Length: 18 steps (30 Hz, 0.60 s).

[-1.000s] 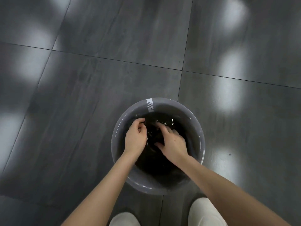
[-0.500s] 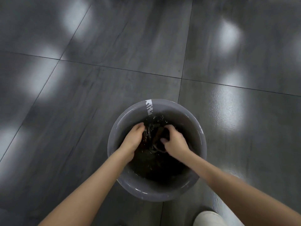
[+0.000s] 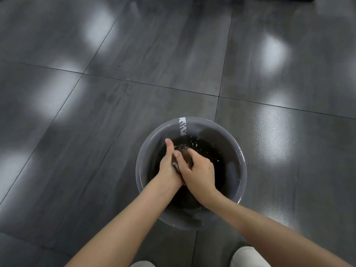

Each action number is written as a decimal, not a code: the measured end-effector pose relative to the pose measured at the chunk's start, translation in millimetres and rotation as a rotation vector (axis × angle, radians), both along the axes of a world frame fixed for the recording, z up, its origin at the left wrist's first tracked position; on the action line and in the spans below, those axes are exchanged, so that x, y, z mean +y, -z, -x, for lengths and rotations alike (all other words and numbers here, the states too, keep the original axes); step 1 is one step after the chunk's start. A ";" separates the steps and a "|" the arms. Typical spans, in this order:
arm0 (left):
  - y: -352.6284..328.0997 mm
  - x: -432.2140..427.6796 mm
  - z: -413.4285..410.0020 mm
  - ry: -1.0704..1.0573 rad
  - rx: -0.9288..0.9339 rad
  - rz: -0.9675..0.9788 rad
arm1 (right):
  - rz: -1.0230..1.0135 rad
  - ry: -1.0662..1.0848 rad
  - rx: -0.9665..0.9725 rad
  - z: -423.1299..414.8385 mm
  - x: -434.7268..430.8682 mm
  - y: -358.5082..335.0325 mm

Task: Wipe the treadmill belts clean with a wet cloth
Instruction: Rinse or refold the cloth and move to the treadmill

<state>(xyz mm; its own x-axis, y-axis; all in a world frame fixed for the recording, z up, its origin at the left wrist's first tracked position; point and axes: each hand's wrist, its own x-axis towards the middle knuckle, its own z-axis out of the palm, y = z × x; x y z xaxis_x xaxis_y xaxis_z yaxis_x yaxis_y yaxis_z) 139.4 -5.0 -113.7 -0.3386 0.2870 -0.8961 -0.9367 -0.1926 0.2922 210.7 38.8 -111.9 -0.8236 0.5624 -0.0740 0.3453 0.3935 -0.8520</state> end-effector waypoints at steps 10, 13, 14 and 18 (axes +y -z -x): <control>-4.2 -13.0 2.1 0.392 0.445 0.330 | -0.081 0.154 -0.435 20.0 35.7 44.0; -0.6 -25.2 14.7 0.537 0.495 0.403 | -0.339 -0.198 -0.597 12.8 37.6 56.7; -2.8 -27.2 17.5 0.539 0.481 0.409 | -0.450 -0.359 -0.612 8.6 37.1 60.0; -9.6 -28.4 18.3 0.519 0.364 0.373 | -0.525 -0.381 -0.726 7.1 40.4 59.1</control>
